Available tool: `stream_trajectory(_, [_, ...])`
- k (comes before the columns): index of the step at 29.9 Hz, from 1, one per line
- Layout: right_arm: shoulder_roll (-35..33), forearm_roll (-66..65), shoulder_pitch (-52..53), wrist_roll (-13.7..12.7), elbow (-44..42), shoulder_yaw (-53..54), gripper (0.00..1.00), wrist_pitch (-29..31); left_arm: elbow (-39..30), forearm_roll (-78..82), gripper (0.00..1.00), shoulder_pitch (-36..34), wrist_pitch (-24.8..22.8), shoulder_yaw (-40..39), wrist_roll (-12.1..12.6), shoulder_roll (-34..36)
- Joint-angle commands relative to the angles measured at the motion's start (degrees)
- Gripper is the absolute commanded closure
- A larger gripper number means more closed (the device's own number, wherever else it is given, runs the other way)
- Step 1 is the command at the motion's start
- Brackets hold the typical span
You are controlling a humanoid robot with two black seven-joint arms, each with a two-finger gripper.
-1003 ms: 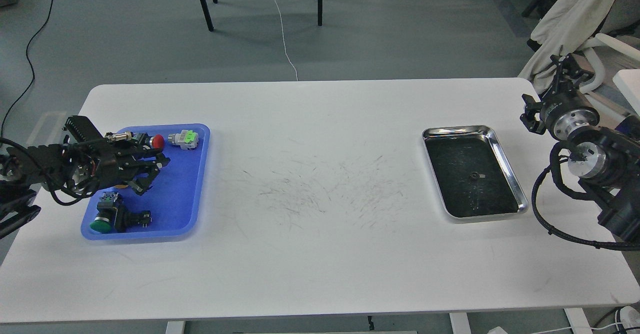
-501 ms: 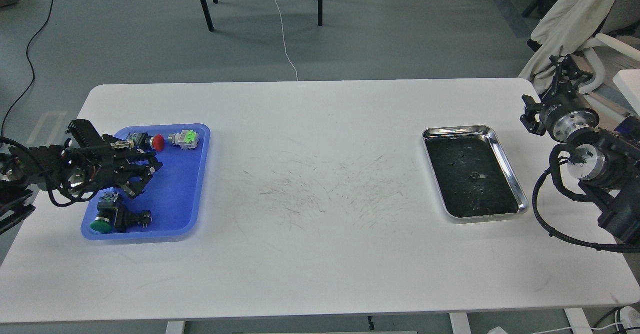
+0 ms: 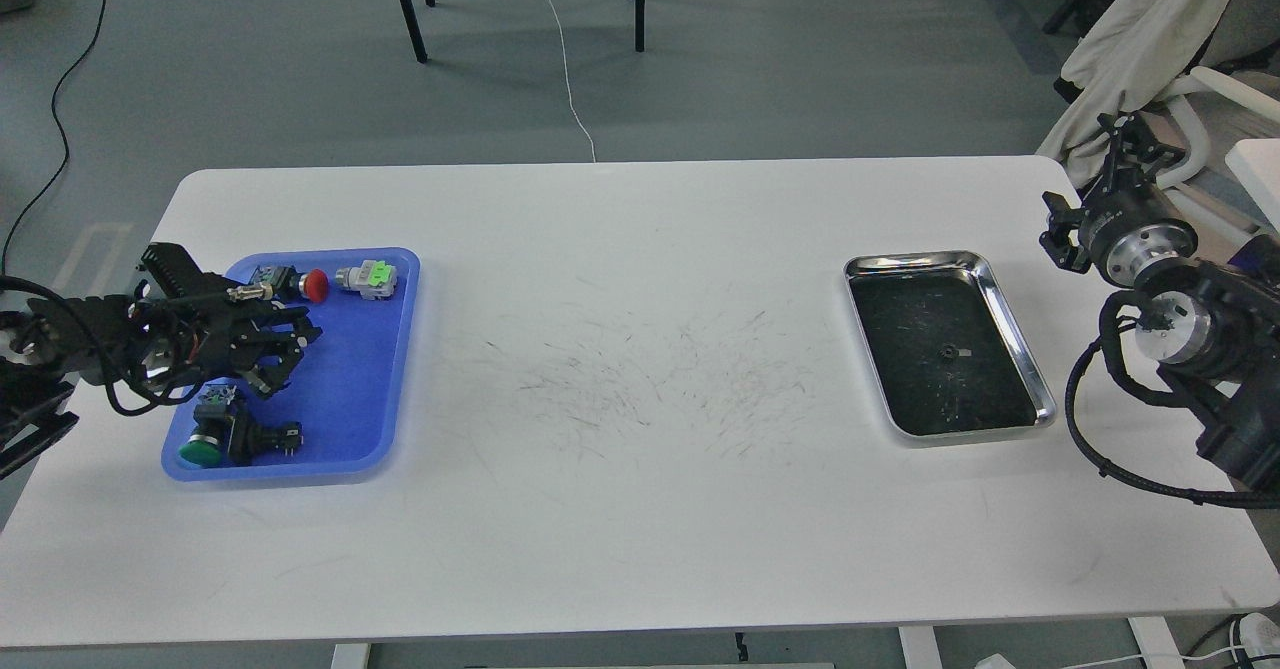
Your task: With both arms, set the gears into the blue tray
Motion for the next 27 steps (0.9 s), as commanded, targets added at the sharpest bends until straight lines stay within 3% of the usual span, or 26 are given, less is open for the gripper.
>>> stream_trajectory(1, [0.0, -0.06, -0.07, -0.01, 0.0, -0.09, 0.03, 0.02, 0.09, -1.19, 0.71, 0.16, 0.09, -0.06, 0.0, 0.0])
stream_trajectory(5, [0.0, -0.06, -0.07, -0.01, 0.09, -0.09, 0.03, 0.02, 0.0, -1.81, 0.67, 0.16, 0.09, -0.06, 0.0, 0.0])
stream_trajectory(12, [0.0, -0.23, -0.07, -0.01, 0.09, -0.09, 0.03, 0.02, 0.0, -3.39, 0.52, 0.16, 0.0, -0.06, 0.0, 0.0])
stream_trajectory(18, [0.09, -0.67, 0.01, -0.01, 0.09, 0.0, 0.03, -0.07, -0.09, -6.64, 0.51, -0.19, 0.0, -0.41, 0.0, 0.35])
stream_trajectory(27, [-0.62, -0.67, 0.1, -0.09, 2.1, 0.0, 0.02, 0.02, -0.09, -27.71, 0.42, -0.98, -0.53, -0.85, 0.0, 0.97])
